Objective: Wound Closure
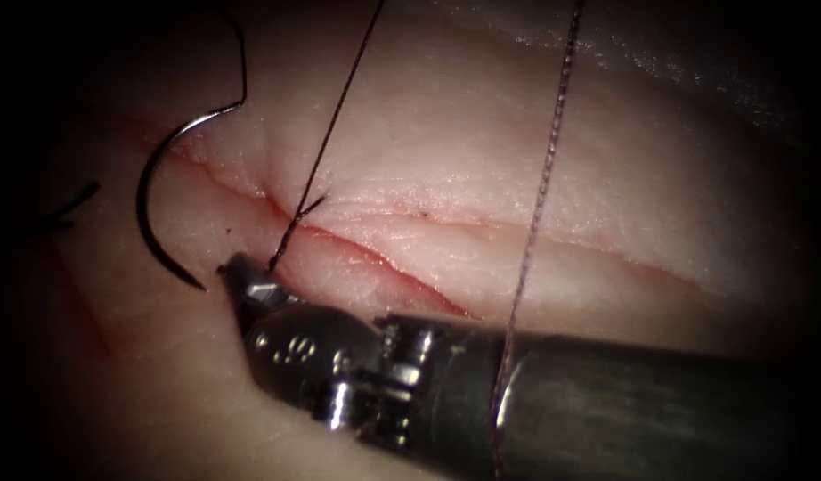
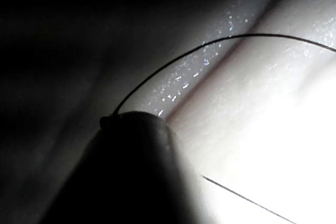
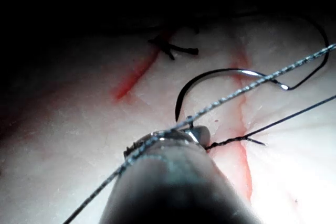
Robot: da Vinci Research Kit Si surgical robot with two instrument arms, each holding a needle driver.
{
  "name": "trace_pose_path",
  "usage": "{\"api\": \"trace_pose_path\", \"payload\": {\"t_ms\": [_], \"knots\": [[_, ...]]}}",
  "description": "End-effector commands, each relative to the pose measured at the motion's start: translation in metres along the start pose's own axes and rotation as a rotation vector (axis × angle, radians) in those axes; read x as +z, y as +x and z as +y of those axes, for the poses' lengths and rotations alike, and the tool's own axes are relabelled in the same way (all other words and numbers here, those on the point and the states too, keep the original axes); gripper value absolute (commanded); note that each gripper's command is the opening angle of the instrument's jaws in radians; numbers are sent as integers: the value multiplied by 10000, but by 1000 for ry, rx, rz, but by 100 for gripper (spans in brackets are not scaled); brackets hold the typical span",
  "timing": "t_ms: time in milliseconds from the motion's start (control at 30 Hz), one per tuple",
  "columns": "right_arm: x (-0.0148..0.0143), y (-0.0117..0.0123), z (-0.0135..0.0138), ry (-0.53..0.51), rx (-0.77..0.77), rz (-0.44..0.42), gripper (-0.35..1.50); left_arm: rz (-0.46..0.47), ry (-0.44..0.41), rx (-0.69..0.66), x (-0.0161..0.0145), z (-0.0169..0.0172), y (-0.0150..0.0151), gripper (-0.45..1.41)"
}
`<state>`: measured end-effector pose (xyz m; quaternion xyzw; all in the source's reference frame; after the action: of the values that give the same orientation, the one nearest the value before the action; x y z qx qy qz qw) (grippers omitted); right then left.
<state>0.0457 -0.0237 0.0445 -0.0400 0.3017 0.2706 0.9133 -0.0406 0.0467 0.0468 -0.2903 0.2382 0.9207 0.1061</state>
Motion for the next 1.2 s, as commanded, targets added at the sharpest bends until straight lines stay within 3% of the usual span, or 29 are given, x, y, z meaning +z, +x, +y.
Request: {"api": "trace_pose_path", "payload": {"t_ms": [33,267,867,1033,1067,1100,1133,1167,1200], "knots": [[5,3,-1,2,9,4,-35,3,2,0,7,-3,4,-45],[2,1,10,-9,33,8,-35,7,-1,1,5,-4,2,-45],[1,-6,-2,11,54,-27,-35,12,-2,-5,7,-10,4,-45],[-1,0,6,19,79,19,-35,26,-9,-4,4,-5,5,-45],[-4,4,12,26,103,41,-23,42,-19,-4,0,-1,7,-45],[-9,7,21,29,136,71,14,74,-39,-33,-5,5,10,-45],[-9,7,21,29,136,71,14,74,-39,-33,-5,5,10,-45],[-11,9,24,30,151,75,26,87,-47,-39,-8,7,11,-45],[-15,10,30,34,186,81,62,110,-66,-68,-16,13,15,-45]]}}
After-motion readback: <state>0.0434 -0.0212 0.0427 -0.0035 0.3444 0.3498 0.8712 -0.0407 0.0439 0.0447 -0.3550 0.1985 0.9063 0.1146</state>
